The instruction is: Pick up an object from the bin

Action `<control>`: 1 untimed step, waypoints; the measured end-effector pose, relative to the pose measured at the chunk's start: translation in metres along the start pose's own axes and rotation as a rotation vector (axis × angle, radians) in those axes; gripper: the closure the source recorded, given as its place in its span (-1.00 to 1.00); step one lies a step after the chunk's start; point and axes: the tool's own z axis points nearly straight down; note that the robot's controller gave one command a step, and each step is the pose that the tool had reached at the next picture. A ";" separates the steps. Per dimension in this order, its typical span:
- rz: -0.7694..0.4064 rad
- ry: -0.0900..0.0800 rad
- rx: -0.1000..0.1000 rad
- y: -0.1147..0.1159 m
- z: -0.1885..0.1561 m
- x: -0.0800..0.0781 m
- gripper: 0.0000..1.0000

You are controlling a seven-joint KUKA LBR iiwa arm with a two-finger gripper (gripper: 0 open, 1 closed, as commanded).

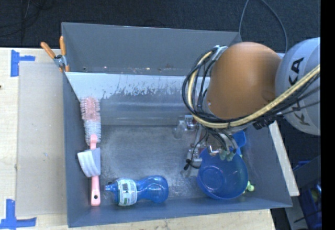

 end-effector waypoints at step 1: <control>-0.123 -0.006 -0.001 -0.037 0.023 -0.025 -1.00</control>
Offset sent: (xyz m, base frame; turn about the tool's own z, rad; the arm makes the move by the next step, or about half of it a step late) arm 0.0168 -0.0563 -0.0301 -0.0318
